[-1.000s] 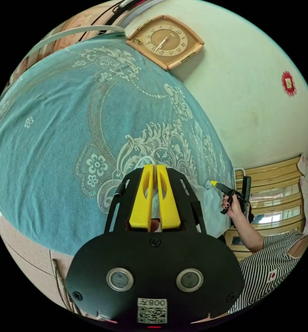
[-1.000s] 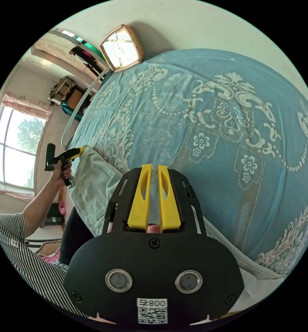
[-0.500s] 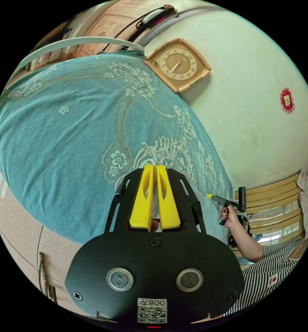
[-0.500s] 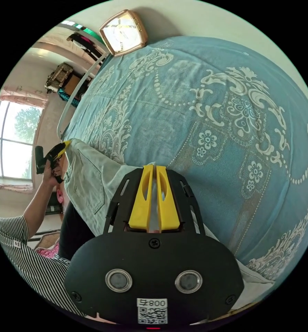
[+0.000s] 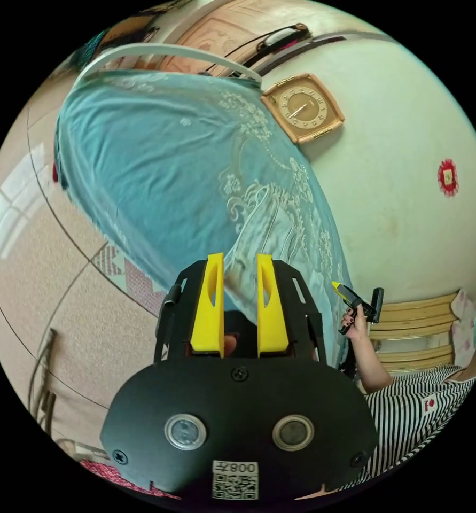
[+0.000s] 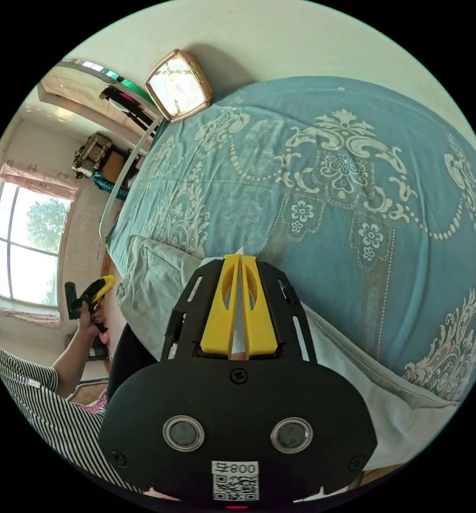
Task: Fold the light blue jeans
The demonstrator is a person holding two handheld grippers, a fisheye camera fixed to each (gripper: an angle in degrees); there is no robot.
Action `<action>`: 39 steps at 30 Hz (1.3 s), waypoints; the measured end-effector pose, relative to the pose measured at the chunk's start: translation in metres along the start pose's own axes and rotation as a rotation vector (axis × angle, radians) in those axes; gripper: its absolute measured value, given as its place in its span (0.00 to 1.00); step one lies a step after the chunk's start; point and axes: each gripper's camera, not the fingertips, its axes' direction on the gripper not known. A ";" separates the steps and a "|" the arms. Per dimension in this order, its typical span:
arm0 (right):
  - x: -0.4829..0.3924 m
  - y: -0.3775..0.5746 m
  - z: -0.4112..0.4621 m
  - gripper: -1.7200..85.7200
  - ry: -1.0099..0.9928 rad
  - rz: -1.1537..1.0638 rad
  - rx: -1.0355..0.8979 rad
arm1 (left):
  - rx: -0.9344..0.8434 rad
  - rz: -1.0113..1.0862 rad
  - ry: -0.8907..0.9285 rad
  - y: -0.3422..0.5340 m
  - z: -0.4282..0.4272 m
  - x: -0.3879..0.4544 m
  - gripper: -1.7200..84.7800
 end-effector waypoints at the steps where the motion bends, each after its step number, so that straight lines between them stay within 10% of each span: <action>1: -0.010 0.013 -0.003 0.02 -0.011 -0.028 -0.015 | -0.010 -0.006 -0.022 0.005 0.007 0.002 0.12; 11: -0.047 0.124 0.026 0.02 -0.047 -0.073 -0.282 | 0.156 0.106 -0.072 0.026 0.017 0.094 0.04; 25: 0.069 0.217 -0.153 0.03 0.377 0.176 0.031 | -0.513 0.837 0.140 0.127 0.308 0.419 0.06; 39: 0.130 0.265 -0.192 0.09 0.448 0.108 -0.021 | -0.644 1.254 -0.038 0.238 0.526 0.657 0.10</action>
